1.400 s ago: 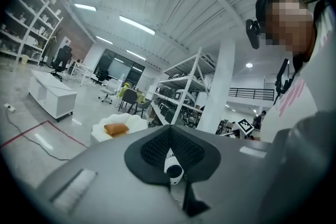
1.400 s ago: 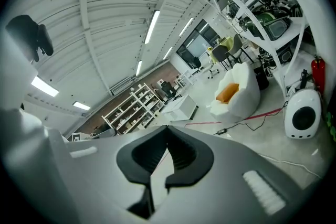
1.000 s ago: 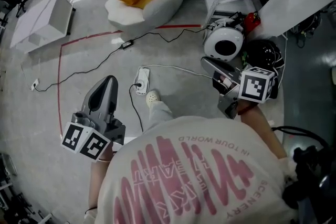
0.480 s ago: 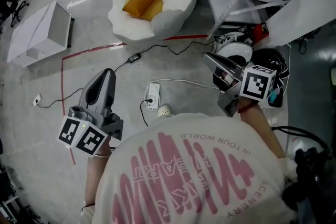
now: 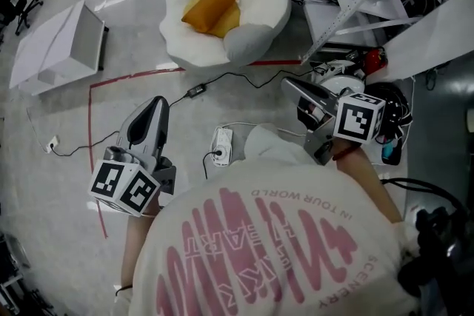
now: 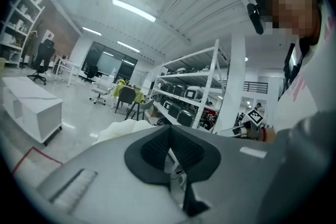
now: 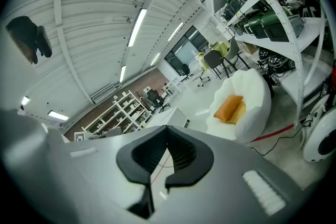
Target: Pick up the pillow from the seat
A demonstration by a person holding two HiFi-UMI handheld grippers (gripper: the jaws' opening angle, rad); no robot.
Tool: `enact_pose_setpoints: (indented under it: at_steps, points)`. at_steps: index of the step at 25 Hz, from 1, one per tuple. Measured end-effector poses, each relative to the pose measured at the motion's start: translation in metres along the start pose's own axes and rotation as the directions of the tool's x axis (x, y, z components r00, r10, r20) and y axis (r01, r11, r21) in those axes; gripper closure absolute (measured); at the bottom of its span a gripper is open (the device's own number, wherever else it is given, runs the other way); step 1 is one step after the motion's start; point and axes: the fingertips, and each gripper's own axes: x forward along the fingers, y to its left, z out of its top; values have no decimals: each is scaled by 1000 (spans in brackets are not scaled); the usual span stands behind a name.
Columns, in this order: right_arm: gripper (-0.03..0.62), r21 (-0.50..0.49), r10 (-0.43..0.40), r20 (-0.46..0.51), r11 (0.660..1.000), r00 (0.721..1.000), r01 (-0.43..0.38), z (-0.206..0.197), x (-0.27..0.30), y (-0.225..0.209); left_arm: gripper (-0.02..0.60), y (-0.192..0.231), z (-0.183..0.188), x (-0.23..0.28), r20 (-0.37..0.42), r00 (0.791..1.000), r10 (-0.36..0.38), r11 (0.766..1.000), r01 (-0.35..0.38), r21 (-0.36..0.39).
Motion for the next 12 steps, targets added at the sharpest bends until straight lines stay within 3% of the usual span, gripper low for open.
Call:
enact_pose_setpoints:
  at_steps: [3,12]
  points:
    - [588,-9,19,-20,1000,1000,-19,6,21,-5,563,20,-6,3,8,999,31,999,-31,-43]
    - [588,-45,108,-97,993,989,-113,60,112,-36,563,76,4,50,22,990,137,989,-135,-59]
